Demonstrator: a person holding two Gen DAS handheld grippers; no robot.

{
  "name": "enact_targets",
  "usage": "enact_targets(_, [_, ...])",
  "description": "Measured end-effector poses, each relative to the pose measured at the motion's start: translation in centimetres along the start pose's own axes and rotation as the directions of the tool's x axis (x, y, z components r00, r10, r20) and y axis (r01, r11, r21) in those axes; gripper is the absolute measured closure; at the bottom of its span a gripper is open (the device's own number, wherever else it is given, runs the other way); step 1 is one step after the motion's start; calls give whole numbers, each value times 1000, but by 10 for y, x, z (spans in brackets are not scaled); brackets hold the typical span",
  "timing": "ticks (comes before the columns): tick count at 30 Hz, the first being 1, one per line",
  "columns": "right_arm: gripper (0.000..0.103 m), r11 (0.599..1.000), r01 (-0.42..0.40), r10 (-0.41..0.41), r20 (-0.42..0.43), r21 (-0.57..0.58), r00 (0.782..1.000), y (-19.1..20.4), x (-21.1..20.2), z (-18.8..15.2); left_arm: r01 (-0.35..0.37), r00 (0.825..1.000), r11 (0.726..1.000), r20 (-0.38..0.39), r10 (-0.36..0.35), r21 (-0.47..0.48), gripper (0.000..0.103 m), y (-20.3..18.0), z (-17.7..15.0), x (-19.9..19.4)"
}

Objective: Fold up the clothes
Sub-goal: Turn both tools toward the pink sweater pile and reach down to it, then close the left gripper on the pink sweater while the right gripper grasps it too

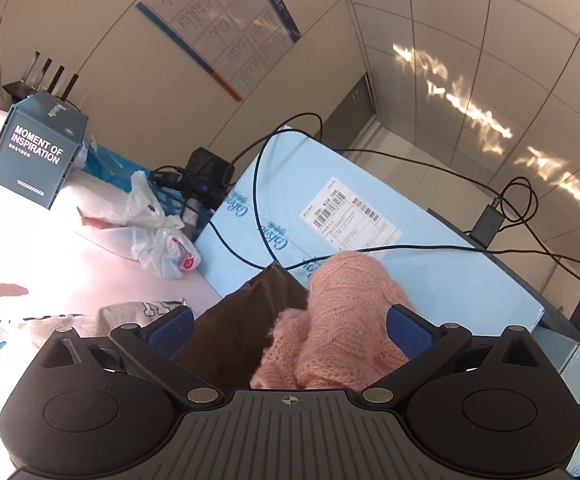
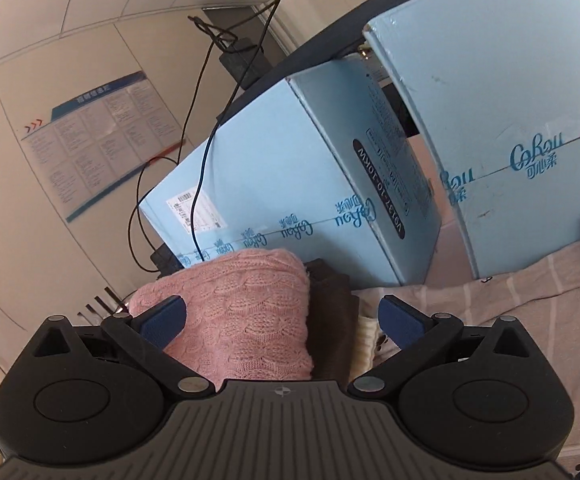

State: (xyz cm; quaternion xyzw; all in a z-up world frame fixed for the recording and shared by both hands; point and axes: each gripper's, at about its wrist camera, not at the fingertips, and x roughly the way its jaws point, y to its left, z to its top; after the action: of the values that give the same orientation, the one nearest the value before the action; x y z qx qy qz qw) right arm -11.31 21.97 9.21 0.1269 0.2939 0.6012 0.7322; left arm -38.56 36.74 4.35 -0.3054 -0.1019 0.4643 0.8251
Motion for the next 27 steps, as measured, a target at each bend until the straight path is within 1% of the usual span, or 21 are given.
enact_targets(2, [0,1000,-23,23,-37,8,999,-2,18,-8,37,998,997,-38,-40,-70,0,12,-2,4])
enact_targets(3, [0,999,-34,35,-55,12,998,-2,27,-12,68,996,993,-51,-73,-93,0,15,-3,6])
enact_targets(5, [0,998,-56,58,-91,21,994,-4,45,-21,130,987,982,-74,-141,-140,0,21,-4,11])
enact_targets(6, [0,997,-67,70,-109,26,992,-5,54,-25,148,983,977,-85,-162,-154,0,23,-6,13])
enact_targets(8, [0,995,-89,93,-145,36,985,-6,72,-33,136,983,980,-107,-152,-146,0,21,-11,17])
enact_targets(9, [0,995,-91,95,-143,37,985,-6,76,-37,135,983,982,-109,-150,-130,1,20,-13,18])
enact_targets(11, [0,995,-100,102,-113,22,988,-5,79,-43,153,984,987,-80,-157,-54,1,11,-17,16])
enact_targets(13, [0,989,-144,142,-82,-19,986,-1,81,-47,165,985,986,-56,-164,21,3,3,-22,13])
enact_targets(14, [3,987,-161,159,-73,-25,985,0,81,-50,166,985,985,-54,-163,50,7,0,-24,13])
enact_targets(15, [4,985,-171,169,-68,-22,983,0,82,-53,166,985,983,-52,-162,79,13,-2,-27,13])
enact_targets(16, [10,985,-174,172,-64,-21,983,-1,82,-56,165,986,981,-52,-160,102,17,-3,-30,13])
enact_targets(17, [21,985,-172,170,-62,-20,983,-1,81,-59,162,986,980,-55,-157,115,29,-3,-31,15])
enact_targets(18, [24,985,-166,164,-54,-38,985,0,79,-63,162,986,979,-57,-155,127,39,-3,-33,16])
enact_targets(19, [29,985,-158,156,-42,-66,987,1,76,-66,168,985,977,-55,-162,132,40,-2,-34,17])
enact_targets(20, [33,983,-157,155,-31,-90,987,2,73,-68,180,983,976,-52,-174,126,46,0,-34,18])
enact_targets(21, [35,982,-160,159,-21,-105,987,4,71,-69,192,981,974,-49,-187,119,49,2,-34,19])
enact_targets(23, [42,981,-166,167,-4,-104,986,4,69,-67,217,976,971,-43,-214,103,52,7,-34,22])
enact_targets(24, [44,980,-174,175,0,-96,985,3,69,-66,235,972,968,-40,-232,86,55,10,-34,22])
enact_targets(25, [47,979,-182,183,4,-88,983,2,69,-65,249,968,966,-35,-247,73,56,12,-33,22])
enact_targets(27, [51,976,-199,201,15,-84,980,2,67,-64,264,964,963,-23,-263,61,61,14,-32,21])
